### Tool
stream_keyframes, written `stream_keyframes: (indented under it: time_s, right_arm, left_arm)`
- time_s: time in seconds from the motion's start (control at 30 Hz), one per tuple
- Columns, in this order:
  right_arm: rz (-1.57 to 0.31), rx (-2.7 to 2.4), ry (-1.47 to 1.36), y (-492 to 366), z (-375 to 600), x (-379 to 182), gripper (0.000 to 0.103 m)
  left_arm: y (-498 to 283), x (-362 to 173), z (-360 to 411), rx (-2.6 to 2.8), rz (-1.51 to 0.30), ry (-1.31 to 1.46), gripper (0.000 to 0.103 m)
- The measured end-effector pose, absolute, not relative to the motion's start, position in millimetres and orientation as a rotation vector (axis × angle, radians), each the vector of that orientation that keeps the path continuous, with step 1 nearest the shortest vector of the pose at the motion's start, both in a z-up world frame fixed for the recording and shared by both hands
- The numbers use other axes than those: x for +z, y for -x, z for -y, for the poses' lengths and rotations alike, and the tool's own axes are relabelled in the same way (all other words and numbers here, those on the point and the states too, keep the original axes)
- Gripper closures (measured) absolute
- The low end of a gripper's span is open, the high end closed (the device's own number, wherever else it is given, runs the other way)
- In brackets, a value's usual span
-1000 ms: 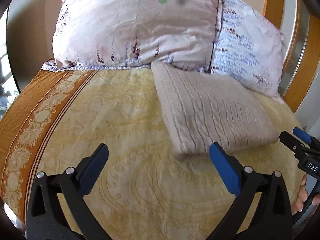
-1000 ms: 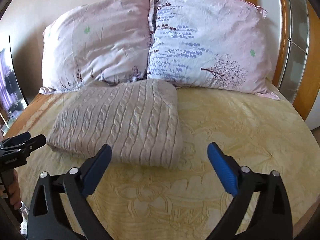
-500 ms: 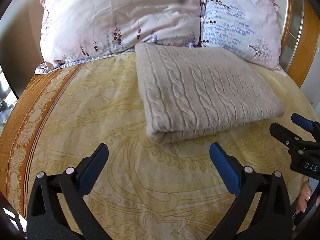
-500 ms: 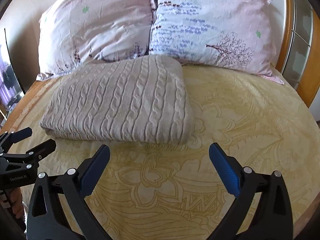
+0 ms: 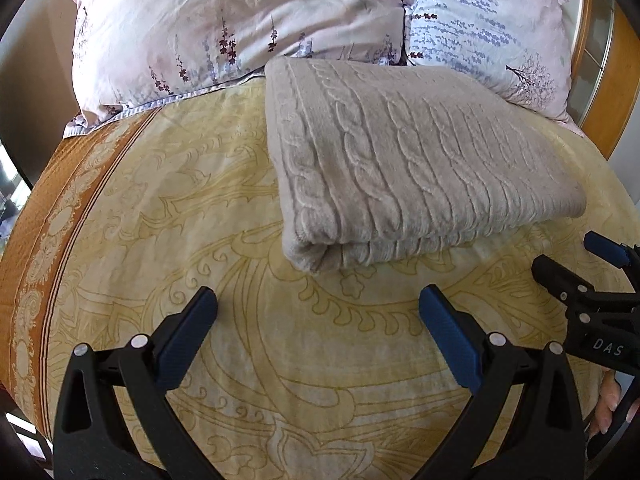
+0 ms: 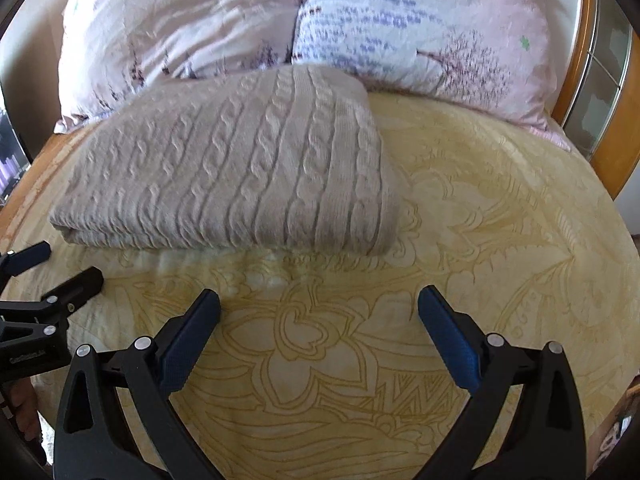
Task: Fold small clothes
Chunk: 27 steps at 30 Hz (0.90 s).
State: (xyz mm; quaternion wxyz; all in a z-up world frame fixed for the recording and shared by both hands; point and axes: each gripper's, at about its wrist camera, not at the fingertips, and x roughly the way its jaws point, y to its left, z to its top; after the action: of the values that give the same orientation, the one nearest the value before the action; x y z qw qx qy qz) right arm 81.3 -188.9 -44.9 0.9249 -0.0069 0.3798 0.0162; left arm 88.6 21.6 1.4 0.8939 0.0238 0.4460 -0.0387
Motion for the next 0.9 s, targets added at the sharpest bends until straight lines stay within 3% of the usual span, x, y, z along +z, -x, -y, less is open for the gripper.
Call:
stream_keyframes:
  time_s: [0.9]
  right_arm:
    - [-0.777, 0.035, 0.011, -81.1, 190.0, -45.6, 0.001]
  left_arm:
    - [-88.6, 1.1, -23.0, -0.087, -0.915, -0.049, 0.002]
